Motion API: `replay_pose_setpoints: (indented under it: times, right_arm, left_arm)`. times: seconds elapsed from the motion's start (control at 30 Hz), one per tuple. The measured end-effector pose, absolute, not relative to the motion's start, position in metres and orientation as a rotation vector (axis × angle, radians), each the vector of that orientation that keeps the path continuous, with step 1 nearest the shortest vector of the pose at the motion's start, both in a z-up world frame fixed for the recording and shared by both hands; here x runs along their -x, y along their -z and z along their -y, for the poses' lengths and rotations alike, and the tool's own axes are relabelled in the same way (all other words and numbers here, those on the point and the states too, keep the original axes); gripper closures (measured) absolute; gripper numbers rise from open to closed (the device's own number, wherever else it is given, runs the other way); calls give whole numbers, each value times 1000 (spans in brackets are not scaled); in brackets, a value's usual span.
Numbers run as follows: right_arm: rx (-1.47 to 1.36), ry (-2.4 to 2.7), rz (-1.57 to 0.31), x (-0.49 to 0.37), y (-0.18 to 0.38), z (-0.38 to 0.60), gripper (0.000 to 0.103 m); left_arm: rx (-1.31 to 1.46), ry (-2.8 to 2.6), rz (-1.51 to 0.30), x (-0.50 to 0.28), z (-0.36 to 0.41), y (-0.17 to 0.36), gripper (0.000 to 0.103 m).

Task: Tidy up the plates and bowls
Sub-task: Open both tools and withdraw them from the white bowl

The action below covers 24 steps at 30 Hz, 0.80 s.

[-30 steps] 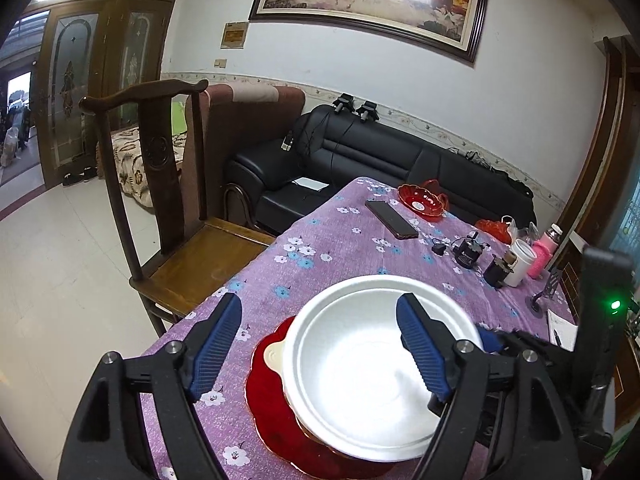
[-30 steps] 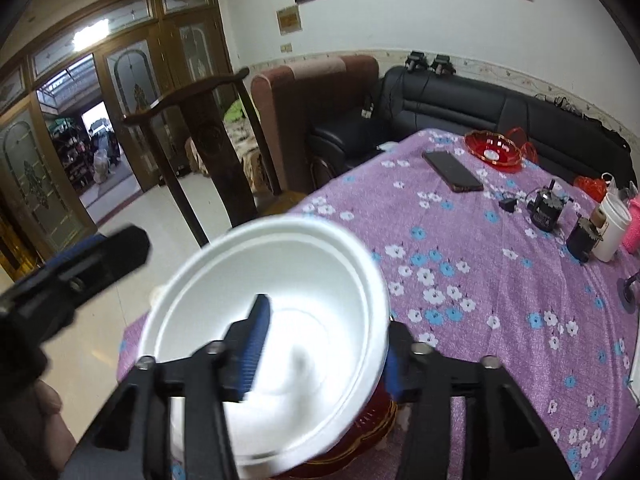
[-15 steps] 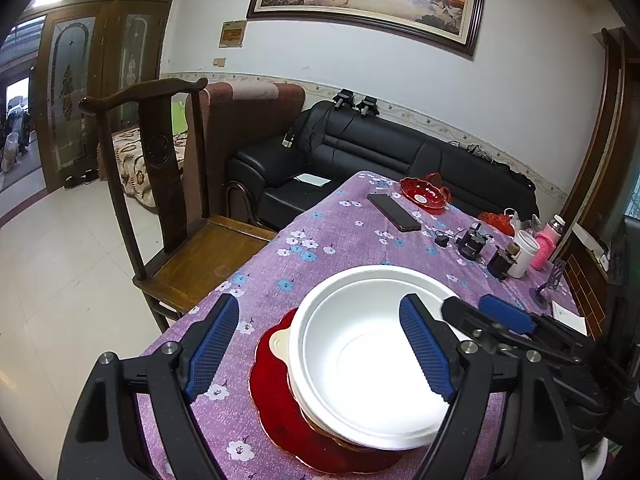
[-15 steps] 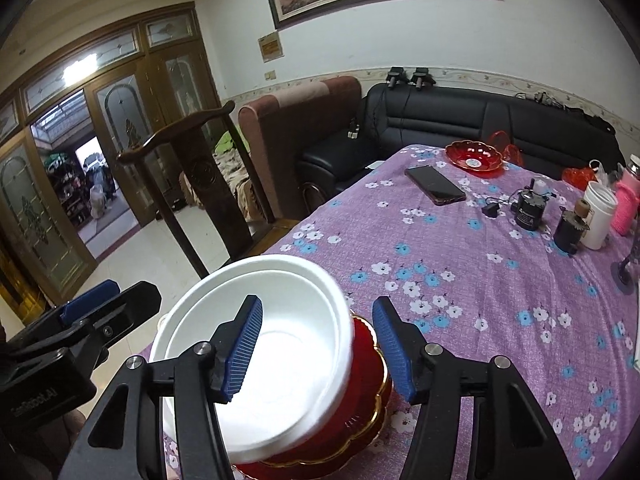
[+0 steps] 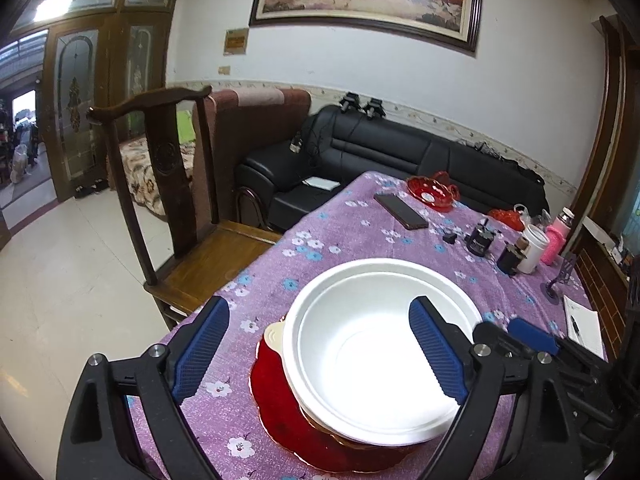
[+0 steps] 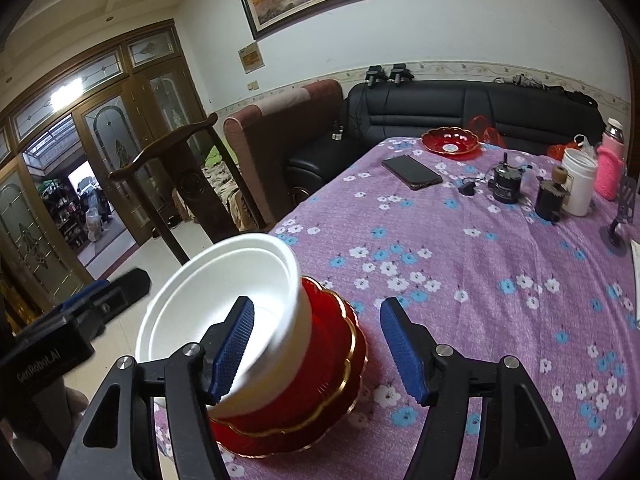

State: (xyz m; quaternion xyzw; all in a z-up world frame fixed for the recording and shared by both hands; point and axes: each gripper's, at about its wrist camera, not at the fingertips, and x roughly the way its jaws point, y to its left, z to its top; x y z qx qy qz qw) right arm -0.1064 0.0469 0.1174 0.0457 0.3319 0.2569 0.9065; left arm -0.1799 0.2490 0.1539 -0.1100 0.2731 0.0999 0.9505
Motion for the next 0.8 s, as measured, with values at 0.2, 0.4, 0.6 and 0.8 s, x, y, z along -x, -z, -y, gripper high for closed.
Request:
replay_pose_setpoints:
  times: [0.2,0.4,0.6,0.8]
  right_arm:
    - [-75,-517,-657,119,-117,-35,32]
    - [-41,-518,-611,134,-120,-28,30]
    - [56,-522,-546,155,-119,-32,27]
    - [87,-560,-526,170,-117,-34,24]
  left_arm:
    - [180,-357,-366,211,-243,-174,0]
    - [239,-357,-290,233,-244,-188,0]
    - [271,-251,-393,220,-240,-181,0]
    - [305,-229,-463,213,-237,-175,0]
